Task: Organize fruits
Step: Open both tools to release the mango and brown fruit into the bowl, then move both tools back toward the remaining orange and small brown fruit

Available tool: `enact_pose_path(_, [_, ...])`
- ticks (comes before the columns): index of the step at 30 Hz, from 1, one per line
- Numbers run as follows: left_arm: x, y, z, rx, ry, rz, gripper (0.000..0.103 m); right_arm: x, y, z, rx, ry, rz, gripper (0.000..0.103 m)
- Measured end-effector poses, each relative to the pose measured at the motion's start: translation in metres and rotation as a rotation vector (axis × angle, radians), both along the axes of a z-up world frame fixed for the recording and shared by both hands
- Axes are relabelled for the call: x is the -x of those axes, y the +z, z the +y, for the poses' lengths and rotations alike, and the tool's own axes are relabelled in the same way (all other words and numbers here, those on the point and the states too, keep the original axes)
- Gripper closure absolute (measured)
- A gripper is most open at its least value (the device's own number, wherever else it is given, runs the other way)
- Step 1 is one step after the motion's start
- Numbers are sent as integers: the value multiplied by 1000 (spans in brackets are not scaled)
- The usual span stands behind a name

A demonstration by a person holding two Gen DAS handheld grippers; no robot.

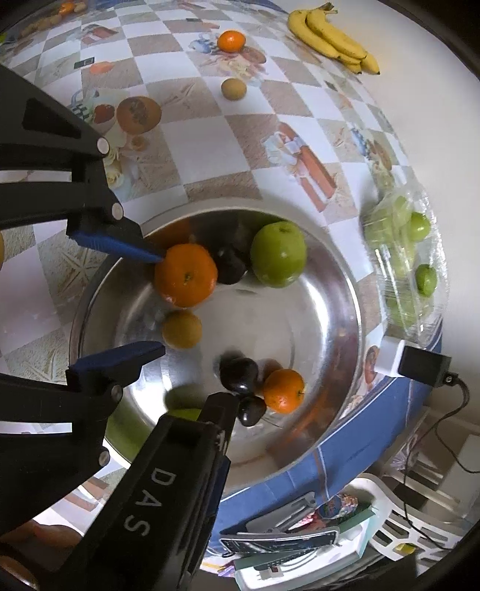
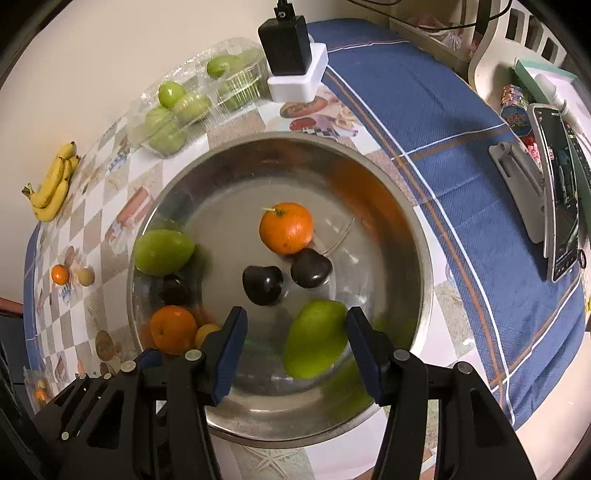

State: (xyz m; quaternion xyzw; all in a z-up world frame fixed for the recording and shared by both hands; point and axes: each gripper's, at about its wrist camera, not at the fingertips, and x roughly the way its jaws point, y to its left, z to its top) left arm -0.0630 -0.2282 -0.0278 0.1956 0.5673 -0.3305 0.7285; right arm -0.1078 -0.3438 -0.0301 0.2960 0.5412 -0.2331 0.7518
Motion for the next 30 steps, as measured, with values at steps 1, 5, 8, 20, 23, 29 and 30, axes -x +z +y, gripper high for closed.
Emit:
enact_pose_path(1, [-1, 1, 1, 2, 6, -2, 55, 0, 1, -1, 1, -4, -2, 45])
enact_pose_path(5, [-13, 4, 9, 10, 56, 7, 55, 2, 3, -3, 3, -14, -10, 45])
enact_pose_path(8, [-30, 6, 23, 20, 133, 13, 54, 3, 3, -3, 5, -12, -12, 45])
enact_pose_path(20, [-92, 9, 93, 44, 427, -7, 50, -4, 11, 6, 32, 32, -50, 45])
enact_pose_path(23, [-100, 6, 107, 46, 474, 2, 44, -8, 12, 11, 43, 57, -57, 45])
enact_pose_path(29, [-103, 1, 116, 29, 510, 5, 21, -13, 7, 15, 60, 80, -37, 29])
enact_pose_path(30, [-103, -1, 116, 26, 511, 6, 20, -13, 6, 15, 63, 82, -34, 28])
